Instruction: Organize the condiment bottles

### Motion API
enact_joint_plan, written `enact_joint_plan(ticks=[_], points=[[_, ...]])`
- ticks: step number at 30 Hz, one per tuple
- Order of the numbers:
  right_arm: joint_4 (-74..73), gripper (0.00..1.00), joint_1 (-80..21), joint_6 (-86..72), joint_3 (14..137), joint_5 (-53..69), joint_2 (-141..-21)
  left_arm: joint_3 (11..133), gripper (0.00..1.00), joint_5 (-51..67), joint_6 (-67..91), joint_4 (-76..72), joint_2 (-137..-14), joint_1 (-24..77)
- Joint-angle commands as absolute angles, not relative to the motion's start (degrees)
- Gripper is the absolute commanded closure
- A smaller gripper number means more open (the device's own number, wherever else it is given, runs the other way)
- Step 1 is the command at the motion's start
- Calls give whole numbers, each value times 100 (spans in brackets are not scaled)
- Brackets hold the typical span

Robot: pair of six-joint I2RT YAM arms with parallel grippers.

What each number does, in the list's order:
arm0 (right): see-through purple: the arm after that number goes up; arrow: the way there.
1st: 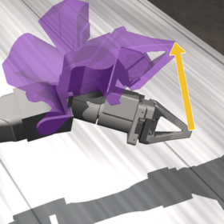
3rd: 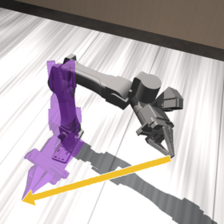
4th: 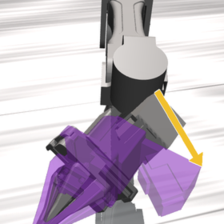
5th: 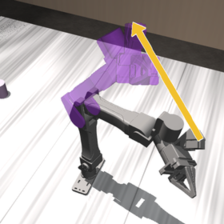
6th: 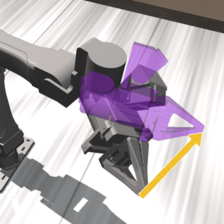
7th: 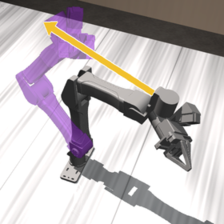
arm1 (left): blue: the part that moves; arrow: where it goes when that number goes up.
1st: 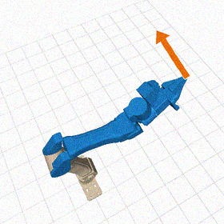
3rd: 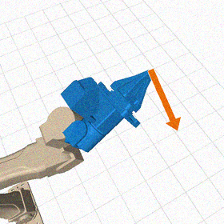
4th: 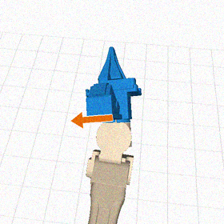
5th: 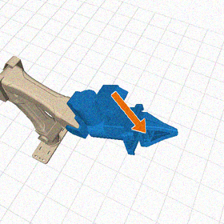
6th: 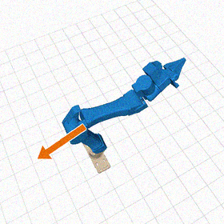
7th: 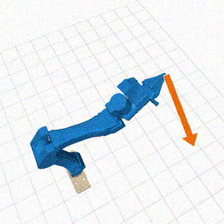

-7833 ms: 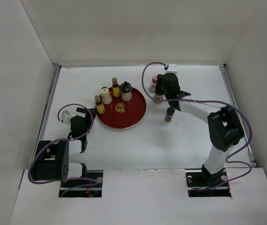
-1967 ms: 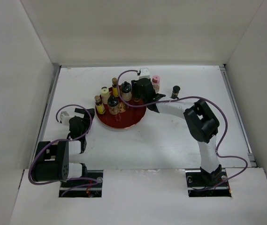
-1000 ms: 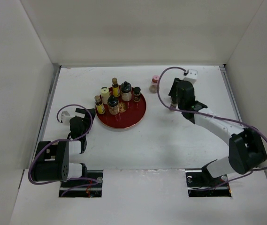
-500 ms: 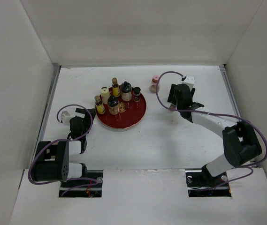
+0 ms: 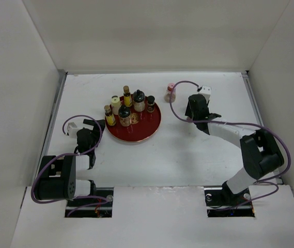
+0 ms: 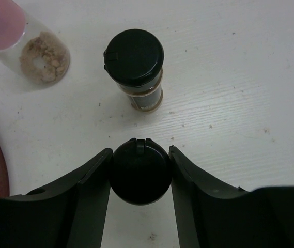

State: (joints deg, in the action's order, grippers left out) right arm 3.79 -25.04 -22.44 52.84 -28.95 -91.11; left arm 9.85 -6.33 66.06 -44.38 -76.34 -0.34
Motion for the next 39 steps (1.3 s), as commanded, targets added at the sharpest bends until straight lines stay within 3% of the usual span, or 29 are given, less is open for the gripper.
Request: enact_joint_plan(ticks=[1,8,16,25,39], points=[[475,63,-2746,-2268,5458,-2997,-8685,1116,0,-615,6574,-4658,-7585,-31],[387,64,-3571,-2039,5844,-2866,-8130,1143,0,-598,6583,-4684,-7673,-5],[1027,63,-4758,-1890,6643,-2427,-9183,1125,0,-589,6583,-4685,-7646,-5],[1205,63,-4882,-1582,7795,-2267,-10651,1116,0,-589,6583,-4685,-7629,-31],[1169,61,-4812,-1635,8191,-2224,-11505,1107,0,-545,6592,-4685,-7638,-92]])
